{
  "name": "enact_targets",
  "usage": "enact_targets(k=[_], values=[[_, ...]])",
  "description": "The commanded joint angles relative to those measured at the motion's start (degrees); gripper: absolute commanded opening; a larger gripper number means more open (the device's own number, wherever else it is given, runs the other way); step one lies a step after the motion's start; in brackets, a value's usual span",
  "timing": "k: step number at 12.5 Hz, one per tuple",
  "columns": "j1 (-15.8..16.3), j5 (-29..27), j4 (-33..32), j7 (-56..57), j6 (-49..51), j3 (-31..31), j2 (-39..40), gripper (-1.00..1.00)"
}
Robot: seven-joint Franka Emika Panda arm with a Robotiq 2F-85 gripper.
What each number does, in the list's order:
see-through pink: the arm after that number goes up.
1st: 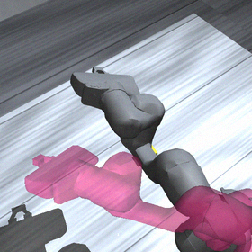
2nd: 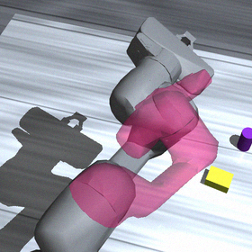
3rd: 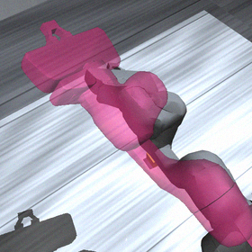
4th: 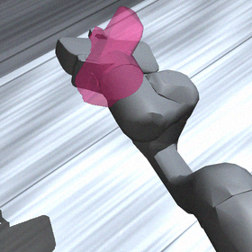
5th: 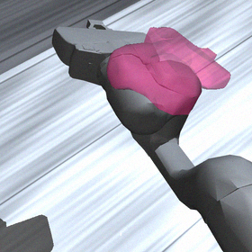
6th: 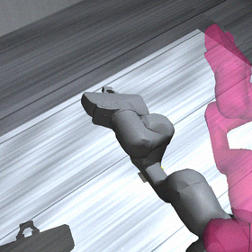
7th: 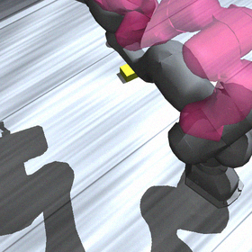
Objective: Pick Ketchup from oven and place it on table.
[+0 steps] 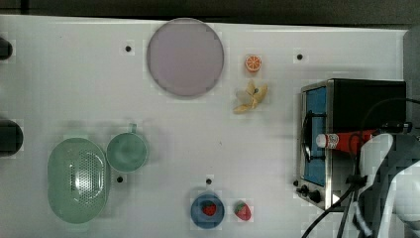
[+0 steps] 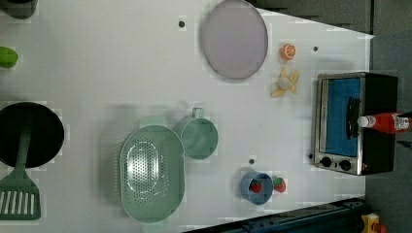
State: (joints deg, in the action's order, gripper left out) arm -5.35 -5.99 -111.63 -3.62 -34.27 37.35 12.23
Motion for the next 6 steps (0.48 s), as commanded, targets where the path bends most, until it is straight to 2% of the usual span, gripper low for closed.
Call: enact_targets(k=[1,6], values=[[-0.51,-2.99,1.08,1.17,-3.75,0.15,2.28,1.0],[-0.94,-3.03,0.94,1.17,-5.49,0.13,5.6,1.0]])
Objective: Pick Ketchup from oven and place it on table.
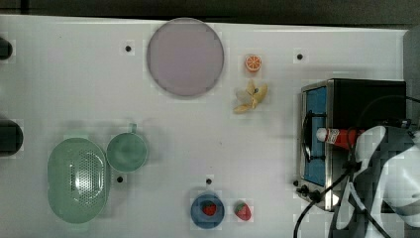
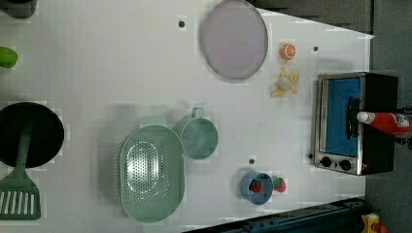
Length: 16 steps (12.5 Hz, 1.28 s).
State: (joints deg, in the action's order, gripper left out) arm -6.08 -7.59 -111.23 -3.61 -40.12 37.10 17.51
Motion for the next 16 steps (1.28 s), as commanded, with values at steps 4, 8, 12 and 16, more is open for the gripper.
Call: enact_targets(k=[4,8,12,16], values=[[-0.51,-2.19,0.34,1.17,0.18,0.21,1.79,0.68],[-0.28,-2.41,0.81,1.17,-0.28,0.15,1.76,0.29],[1.53,-0.06,7.43,5.3,2.51,-0.09,-2.03,0.29],[6.43,2.59,17.64,8.63,20.17,-3.11,-8.51,0.29]])
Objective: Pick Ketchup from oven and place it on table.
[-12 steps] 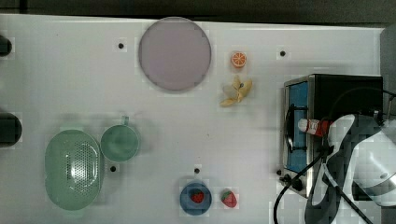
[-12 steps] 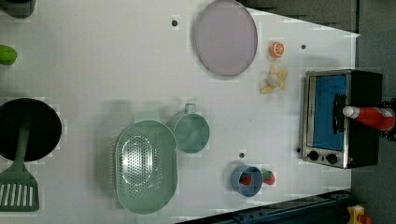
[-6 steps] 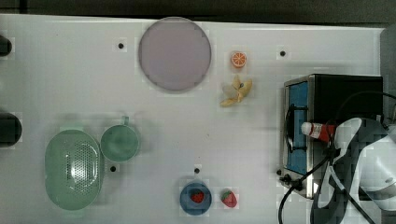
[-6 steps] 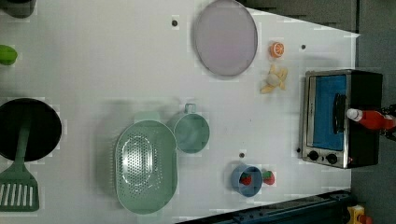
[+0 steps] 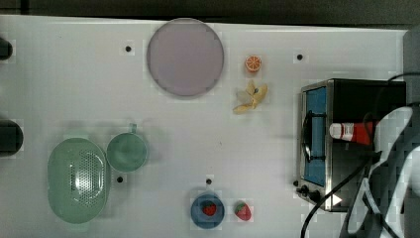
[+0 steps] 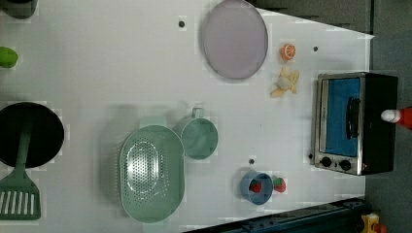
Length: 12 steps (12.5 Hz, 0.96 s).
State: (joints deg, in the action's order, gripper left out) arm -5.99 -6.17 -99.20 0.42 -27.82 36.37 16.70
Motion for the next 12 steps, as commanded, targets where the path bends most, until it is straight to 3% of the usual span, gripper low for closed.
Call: enact_targets(k=[1,4,8,12], values=[[7.41,1.17,7.26,4.6,12.04,-3.7,-9.11,0.29],[10.23,1.18,8.16,4.58,19.42,-9.73,-13.3,0.29],[12.24,1.61,7.6,4.38,19.83,-20.13,-14.77,0.29],[12.71,3.4,0.21,-1.72,19.6,-28.45,-14.18,0.29]])
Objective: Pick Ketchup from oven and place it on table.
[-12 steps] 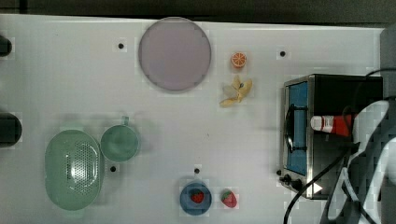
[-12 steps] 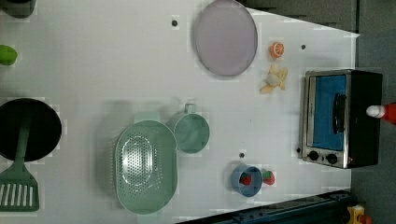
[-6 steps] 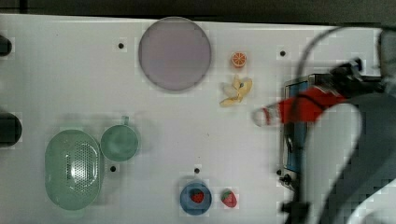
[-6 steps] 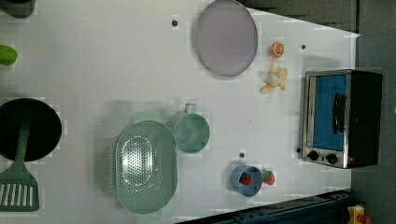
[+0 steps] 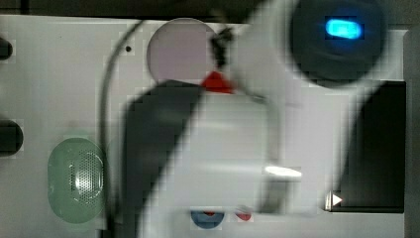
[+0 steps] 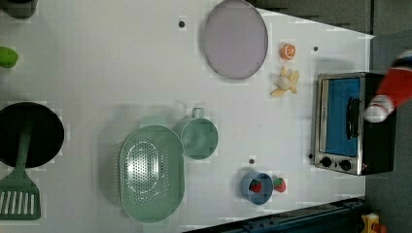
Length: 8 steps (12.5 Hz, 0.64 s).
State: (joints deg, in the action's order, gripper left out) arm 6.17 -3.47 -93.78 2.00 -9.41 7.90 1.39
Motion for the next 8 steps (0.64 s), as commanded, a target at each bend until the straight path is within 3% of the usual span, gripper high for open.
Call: enact_targets(k=[1,3,8], values=[[0.63,1.2,-8.51,-6.53,0.59,-1.09,1.15,0.29],[0.7,1.59,-15.85,-11.53,-3.77,-2.4,1.23,0.29],[0.58,1.58,-33.15,-12.31,-26.32,-1.8,6.19,0.29]])
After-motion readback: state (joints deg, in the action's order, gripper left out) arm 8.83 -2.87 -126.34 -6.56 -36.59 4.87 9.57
